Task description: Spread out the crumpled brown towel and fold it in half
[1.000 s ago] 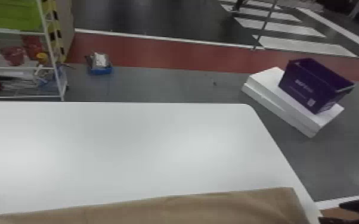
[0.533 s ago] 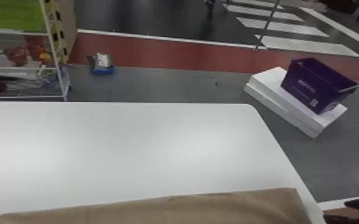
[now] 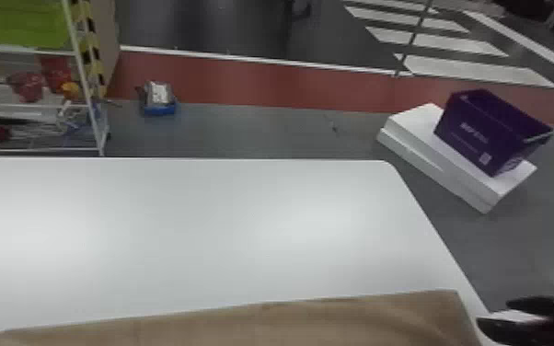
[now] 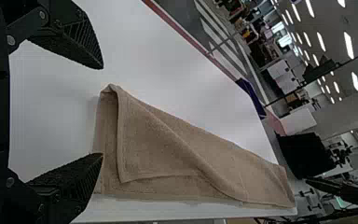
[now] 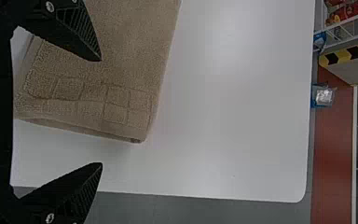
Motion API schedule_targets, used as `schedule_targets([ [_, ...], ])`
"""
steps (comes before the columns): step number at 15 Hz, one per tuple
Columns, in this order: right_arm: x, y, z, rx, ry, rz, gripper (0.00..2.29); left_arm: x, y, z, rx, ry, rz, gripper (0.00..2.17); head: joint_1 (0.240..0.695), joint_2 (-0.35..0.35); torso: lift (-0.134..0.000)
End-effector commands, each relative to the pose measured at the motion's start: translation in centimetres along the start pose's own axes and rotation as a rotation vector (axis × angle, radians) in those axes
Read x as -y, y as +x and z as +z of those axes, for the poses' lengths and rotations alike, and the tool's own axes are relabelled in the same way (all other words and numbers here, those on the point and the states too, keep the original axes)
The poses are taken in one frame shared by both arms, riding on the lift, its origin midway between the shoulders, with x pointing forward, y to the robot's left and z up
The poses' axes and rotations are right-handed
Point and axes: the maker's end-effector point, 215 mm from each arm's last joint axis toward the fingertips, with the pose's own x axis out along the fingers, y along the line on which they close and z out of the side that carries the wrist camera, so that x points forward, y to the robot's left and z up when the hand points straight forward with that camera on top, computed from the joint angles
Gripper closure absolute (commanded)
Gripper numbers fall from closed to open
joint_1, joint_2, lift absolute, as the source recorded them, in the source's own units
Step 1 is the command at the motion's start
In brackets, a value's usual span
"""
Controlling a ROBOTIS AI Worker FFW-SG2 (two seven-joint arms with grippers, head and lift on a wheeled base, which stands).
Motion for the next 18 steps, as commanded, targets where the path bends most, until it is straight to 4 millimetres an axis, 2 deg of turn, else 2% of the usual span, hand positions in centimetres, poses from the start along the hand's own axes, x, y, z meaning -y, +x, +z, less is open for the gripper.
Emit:
schedule_targets([
  [1, 0.2, -0.2, 0.0, 0.0, -0.001, -0.003, 0.08, 1.3, 1.4, 0.4, 0.027, -0.025, -0.021, 0.27, 0.695, -0.272, -0.124],
  [6, 0.6, -0.4, 0.1, 0.001, -0.001, -0.014, 0.08, 3.9, 3.9, 1.3, 0.065, -0.087, -0.083, 0.27, 0.695, -0.347, -0.124],
  [12, 0.7, -0.5, 0.2, 0.003, 0.003, -0.019, 0.08, 5.2, 6.8, 3.0, 0.106, -0.124, -0.127, 0.33, 0.695, -0.35, -0.124],
  [16, 0.8, -0.6, 0.1, 0.0, 0.002, -0.022, 0.08, 6.5, 7.8, 3.4, 0.114, -0.13, -0.155, 0.33, 0.695, -0.35, -0.124],
  [17, 0.9, -0.6, 0.2, 0.001, 0.001, -0.023, 0.08, 6.6, 7.9, 3.3, 0.115, -0.134, -0.151, 0.35, 0.695, -0.35, -0.124],
  [18, 0.9, -0.5, 0.1, 0.0, 0.002, -0.021, 0.08, 6.5, 8.2, 3.3, 0.115, -0.134, -0.145, 0.47, 0.695, -0.35, -0.124],
])
